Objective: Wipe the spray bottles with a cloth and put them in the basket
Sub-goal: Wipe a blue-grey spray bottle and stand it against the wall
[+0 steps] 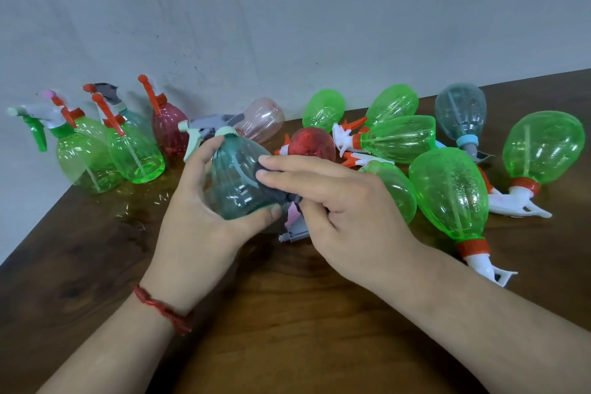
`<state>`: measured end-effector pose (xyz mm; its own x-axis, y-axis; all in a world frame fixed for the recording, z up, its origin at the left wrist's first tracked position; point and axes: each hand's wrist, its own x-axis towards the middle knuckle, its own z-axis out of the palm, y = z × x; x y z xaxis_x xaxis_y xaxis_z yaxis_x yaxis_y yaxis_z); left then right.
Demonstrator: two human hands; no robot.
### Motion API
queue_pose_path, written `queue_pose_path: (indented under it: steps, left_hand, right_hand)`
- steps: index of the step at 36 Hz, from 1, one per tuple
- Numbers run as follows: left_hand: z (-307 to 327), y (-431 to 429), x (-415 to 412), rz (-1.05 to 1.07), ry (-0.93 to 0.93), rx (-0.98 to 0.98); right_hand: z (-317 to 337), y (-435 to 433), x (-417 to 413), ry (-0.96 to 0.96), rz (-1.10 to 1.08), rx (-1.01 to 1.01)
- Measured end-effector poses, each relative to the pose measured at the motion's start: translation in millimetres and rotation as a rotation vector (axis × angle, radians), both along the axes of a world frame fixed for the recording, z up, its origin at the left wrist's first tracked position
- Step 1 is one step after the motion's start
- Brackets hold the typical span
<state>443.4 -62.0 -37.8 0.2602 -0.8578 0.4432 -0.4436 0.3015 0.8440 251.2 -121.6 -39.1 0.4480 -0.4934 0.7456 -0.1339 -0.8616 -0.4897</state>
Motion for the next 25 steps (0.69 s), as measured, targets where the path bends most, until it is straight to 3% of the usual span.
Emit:
queue_pose_path:
  steps: [8,16,18,22,25]
  left_hand:
    - [-7.9,2.8,-4.1,-0.187,-0.248,-0.041]
    - [-1.2,7.9,-5.5,-0.173,-0.545,-0.112]
    - [-0.5,8.8,-4.6,-0.176,-0.526,-0.136]
    - [-2.8,9.1,-9.8,-0.208,-0.278,-0.079]
    - [-1.8,8.9,-13.2,-0.252,-0.192,-0.036]
  right_hand:
    - [6.4,-11.6,-3.0,-0.110,-0.080,0.155]
    - [9.0,-16.2,-5.6,-0.162,-0.019,0.315]
    - [8.9,-15.0,-4.7,-0.192,-0.007,0.314]
    - [8.6,-17.3,-4.6,-0.262,0.003,0.374]
    - [7.5,-17.4,-4.5,-0.249,-0.001,0.360]
